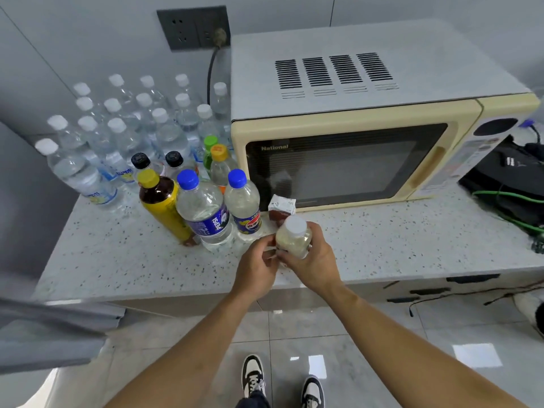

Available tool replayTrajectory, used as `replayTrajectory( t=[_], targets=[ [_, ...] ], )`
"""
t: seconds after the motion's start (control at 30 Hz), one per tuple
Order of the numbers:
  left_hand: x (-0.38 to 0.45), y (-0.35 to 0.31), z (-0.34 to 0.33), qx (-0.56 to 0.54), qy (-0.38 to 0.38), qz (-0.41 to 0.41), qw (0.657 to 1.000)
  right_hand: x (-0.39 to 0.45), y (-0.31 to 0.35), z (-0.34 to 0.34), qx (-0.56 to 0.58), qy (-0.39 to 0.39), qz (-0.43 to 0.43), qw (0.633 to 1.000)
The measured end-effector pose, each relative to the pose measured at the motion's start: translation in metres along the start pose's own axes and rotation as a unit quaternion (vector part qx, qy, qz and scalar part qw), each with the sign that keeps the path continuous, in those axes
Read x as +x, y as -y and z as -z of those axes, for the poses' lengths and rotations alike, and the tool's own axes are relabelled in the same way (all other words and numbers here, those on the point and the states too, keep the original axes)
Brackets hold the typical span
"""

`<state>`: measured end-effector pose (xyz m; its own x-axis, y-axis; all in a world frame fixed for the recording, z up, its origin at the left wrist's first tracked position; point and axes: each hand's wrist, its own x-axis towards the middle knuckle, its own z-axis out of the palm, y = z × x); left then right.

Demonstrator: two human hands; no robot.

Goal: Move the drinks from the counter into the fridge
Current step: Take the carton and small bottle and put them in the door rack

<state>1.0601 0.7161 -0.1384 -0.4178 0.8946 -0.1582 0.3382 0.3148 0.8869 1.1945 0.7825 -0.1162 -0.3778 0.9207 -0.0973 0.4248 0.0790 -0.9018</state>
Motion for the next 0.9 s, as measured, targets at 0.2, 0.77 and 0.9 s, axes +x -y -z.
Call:
replayTrajectory(
  t=[0.2, 0.77, 0.9],
  targets=[
    [0.023, -0.025, -0.018, 0.029, -0.031, 0.031, 0.999, 0.001, -0.021, 0.034, -0.009, -0.054, -0.003, 0.999],
    [0.001, -0.025, -0.036, -0.001, -0.174, 0.106, 0.979, -0.015, -0.052, 0.079, 0.015, -0.07, -0.025, 0.997],
    [-0.043, -0.014, -0.009, -0.064, -0.187, 0.135, 0.971, -0.027, -0.042, 0.055, 0.041, -0.023, -0.004, 0.999]
  ],
)
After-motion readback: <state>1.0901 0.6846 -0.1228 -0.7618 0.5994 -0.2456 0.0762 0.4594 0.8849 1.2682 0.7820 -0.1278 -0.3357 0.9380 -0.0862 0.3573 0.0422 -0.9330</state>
